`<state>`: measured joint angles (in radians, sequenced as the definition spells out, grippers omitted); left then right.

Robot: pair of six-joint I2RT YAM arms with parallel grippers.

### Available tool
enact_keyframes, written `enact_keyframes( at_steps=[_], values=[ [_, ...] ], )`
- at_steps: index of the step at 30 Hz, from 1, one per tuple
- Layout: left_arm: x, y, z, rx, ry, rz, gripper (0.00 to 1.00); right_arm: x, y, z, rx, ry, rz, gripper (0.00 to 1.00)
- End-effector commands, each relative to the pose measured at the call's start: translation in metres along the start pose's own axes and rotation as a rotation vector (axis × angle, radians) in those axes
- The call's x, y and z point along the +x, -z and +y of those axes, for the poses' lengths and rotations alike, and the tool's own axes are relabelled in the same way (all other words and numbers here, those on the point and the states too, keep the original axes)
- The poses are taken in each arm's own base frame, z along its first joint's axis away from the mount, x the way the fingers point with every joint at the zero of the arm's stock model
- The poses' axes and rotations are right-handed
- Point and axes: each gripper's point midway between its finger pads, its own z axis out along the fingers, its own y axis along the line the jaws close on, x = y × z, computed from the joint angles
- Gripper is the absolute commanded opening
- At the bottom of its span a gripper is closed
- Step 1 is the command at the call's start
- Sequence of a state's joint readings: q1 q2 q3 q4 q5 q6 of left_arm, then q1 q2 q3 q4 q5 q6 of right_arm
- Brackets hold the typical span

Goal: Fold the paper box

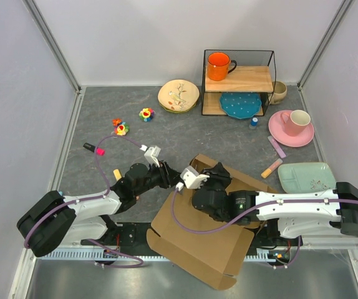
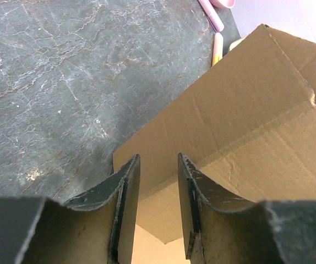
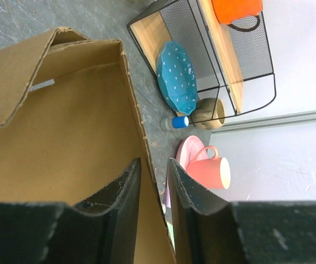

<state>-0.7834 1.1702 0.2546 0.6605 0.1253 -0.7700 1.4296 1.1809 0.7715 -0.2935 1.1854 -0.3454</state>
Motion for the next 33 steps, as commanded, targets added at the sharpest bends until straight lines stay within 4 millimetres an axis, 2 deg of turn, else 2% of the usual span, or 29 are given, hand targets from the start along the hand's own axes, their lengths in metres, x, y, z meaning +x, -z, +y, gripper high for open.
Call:
enact_keyframes(
  at_steps=[1, 3, 4, 5, 11, 20, 33],
  values=[
    [-0.01, -0.002, -0.009, 0.031, -0.019, -0.047, 0.4, -0.009, 0.006, -0.015, 0.018, -0.077, -0.013, 0.33],
    [-0.011, -0.003, -0.01, 0.032, -0.021, -0.048, 0.4, -0.008, 0.007, -0.017, 0.019, -0.085, -0.012, 0.22],
    [-0.011, -0.003, -0.008, 0.028, -0.022, -0.048, 0.4, -0.008, 0.007, -0.017, 0.014, -0.087, -0.013, 0.13],
    [-0.011, -0.003, -0.008, 0.028, -0.022, -0.048, 0.4, -0.007, 0.008, -0.018, 0.014, -0.092, -0.012, 0.0],
    [-0.018, -0.001, -0.017, 0.057, -0.04, -0.068, 0.43, -0.001, 0.007, -0.006, -0.027, -0.085, -0.005, 0.0],
    [-0.034, 0.002, -0.042, 0.174, -0.16, -0.123, 0.6, 0.003, 0.005, 0.019, -0.108, -0.062, -0.009, 0.0],
    [-0.02, -0.013, -0.043, 0.24, -0.185, -0.091, 0.65, 0.005, 0.002, 0.055, -0.187, -0.044, -0.001, 0.0]
  ],
)
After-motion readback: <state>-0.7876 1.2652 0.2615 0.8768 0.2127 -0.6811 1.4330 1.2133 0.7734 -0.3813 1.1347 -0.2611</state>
